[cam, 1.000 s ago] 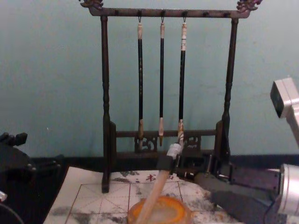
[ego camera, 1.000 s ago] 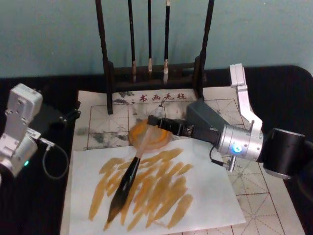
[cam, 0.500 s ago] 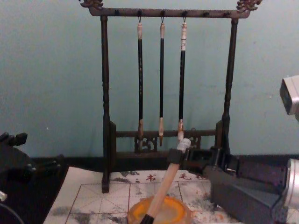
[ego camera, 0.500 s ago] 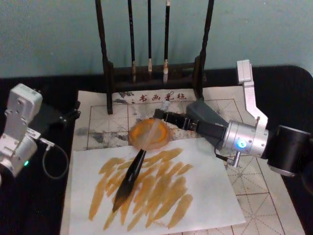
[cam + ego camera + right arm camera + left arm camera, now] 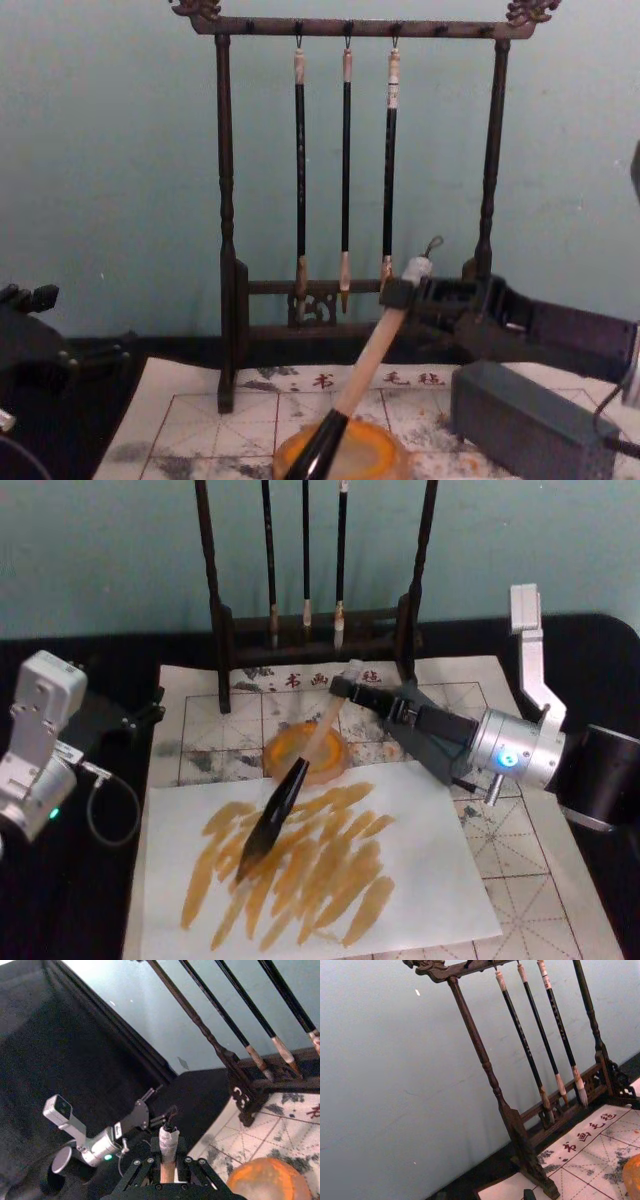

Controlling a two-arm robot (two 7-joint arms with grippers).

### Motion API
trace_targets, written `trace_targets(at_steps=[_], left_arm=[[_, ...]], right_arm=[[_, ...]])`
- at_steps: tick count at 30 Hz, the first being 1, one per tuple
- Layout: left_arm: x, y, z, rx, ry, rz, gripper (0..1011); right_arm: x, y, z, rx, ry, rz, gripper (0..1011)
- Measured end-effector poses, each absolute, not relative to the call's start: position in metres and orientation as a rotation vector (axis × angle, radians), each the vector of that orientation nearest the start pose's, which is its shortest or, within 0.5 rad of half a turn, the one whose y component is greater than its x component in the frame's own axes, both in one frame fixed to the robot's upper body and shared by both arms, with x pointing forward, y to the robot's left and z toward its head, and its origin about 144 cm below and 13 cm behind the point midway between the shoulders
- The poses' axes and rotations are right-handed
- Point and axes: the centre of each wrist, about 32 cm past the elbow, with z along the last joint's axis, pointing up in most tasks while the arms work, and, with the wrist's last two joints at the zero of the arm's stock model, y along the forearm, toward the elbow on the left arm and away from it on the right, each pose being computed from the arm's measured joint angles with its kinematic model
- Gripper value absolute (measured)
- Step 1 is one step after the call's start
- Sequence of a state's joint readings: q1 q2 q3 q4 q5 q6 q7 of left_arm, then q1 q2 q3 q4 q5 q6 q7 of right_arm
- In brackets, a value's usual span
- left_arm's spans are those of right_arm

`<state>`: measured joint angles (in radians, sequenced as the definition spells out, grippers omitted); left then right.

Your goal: Pick up the brush from the inkstone, write on the paper, then place the brush back to its original position.

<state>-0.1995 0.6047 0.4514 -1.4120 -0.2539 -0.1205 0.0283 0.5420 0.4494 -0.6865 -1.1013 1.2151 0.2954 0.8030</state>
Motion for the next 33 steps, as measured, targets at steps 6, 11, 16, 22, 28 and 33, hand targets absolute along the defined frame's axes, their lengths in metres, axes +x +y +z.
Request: trace_targets(at_steps=[6, 11, 16, 22, 28, 33], left_arm=[[0.489, 0.31, 1.14, 0.304, -0.285, 1.248, 1001], [0.489, 0.31, 1.14, 0.304, -0.285, 1.248, 1001], [0.489, 0.31, 1.14, 0.305, -0.285, 1.248, 1001], [0.489, 0.31, 1.14, 0.304, -0.285, 1.248, 1001], [0.489, 0.31, 1.14, 0.304, -0.285, 1.248, 1001], [0.489, 0.31, 1.14, 0.304, -0.285, 1.248, 1001]], right_arm=[[0.566, -0.254, 1.149, 0.232, 0.702, -0.394, 197], [0.566, -0.253, 1.149, 0.234, 0.703, -0.392, 197], [0.565, -0.252, 1.148, 0.232, 0.706, -0.392, 197], [0.563, -0.251, 1.148, 0.235, 0.714, -0.4, 197], [0.56, -0.249, 1.146, 0.248, 0.727, -0.43, 197], [0.556, -0.249, 1.145, 0.265, 0.729, -0.48, 197]])
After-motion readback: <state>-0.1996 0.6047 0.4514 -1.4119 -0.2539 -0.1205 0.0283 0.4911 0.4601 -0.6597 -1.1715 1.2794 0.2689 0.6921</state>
